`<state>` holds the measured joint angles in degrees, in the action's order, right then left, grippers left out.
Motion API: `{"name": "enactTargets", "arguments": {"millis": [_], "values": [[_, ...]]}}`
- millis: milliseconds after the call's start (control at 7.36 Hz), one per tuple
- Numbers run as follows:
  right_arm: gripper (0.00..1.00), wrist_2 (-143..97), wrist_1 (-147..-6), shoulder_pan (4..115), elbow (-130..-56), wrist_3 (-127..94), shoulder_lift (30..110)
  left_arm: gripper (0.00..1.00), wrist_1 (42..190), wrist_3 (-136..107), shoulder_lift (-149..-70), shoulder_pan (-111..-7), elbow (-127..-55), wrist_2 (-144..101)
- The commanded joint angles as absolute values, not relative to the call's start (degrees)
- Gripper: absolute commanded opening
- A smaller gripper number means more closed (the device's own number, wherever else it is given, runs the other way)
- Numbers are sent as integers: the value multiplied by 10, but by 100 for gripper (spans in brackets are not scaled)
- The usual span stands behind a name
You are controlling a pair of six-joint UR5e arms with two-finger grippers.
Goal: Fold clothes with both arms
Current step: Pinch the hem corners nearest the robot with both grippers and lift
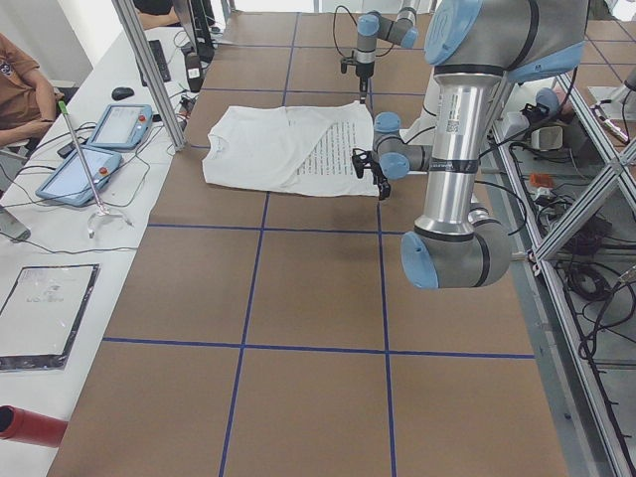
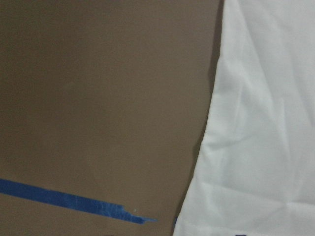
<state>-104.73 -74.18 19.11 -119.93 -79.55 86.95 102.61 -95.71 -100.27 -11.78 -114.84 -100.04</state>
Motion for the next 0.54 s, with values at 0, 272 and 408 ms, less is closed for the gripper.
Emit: {"name": "enactTargets", "arguments": {"millis": [0,272,408], "values": [[0,-1049,-742,195,-1201,-795,868,73,1026,-957,-1006,-118,-1143,-1000],[0,-1049,-742,196,-1201,-795,868,62,1025,-957,-1005,-118,-1144,-1000],[0,-1049,-742,196,-1201,-795,869,52,1025,-957,-1005,-119,-1144,-1000]]}}
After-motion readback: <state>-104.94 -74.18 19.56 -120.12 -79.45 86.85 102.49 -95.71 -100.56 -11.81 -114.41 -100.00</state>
